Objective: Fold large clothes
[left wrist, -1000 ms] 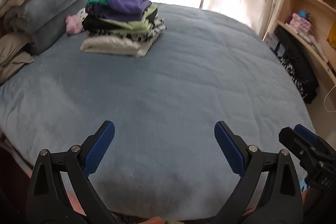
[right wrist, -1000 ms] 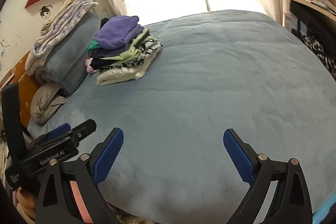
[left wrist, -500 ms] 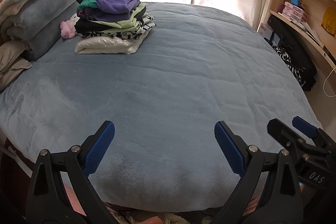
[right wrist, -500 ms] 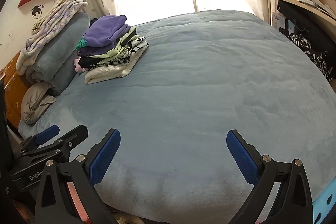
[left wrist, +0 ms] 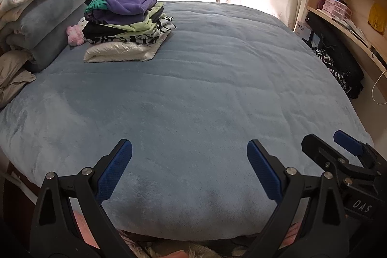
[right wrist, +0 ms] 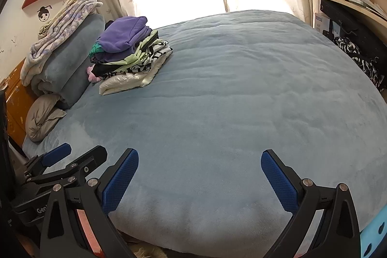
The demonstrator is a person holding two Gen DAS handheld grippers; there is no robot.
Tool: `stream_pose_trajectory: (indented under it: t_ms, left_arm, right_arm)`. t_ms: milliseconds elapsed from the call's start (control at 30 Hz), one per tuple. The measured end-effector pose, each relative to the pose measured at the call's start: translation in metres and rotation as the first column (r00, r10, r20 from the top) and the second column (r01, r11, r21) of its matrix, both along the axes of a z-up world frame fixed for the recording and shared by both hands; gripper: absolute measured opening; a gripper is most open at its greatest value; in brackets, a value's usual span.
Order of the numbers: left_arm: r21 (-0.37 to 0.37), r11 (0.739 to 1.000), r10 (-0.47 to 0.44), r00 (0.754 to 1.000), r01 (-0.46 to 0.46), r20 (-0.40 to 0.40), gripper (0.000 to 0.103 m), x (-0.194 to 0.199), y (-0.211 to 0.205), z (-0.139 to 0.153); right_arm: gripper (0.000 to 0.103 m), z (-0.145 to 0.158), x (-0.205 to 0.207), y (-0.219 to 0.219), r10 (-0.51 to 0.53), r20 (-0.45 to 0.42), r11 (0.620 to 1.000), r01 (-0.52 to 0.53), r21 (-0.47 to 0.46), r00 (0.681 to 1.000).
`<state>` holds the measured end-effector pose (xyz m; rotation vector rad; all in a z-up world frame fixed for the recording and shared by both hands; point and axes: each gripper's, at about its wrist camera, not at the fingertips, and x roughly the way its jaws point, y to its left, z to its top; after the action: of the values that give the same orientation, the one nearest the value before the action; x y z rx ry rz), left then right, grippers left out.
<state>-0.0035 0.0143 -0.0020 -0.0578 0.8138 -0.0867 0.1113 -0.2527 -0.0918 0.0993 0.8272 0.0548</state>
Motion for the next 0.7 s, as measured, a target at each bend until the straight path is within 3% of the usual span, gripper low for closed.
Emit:
stream_pose_trajectory:
  t_ms: [700]
  left_arm:
    - [-0.016,1.000,0.013,1.000,-0.013,-0.001,0.095,-0.001,0.011,0.001]
  right_arm:
    - [0.102,-0.004,0.004,0.002,-0.021,0.007,0.999,0.022,-0.036,1.000]
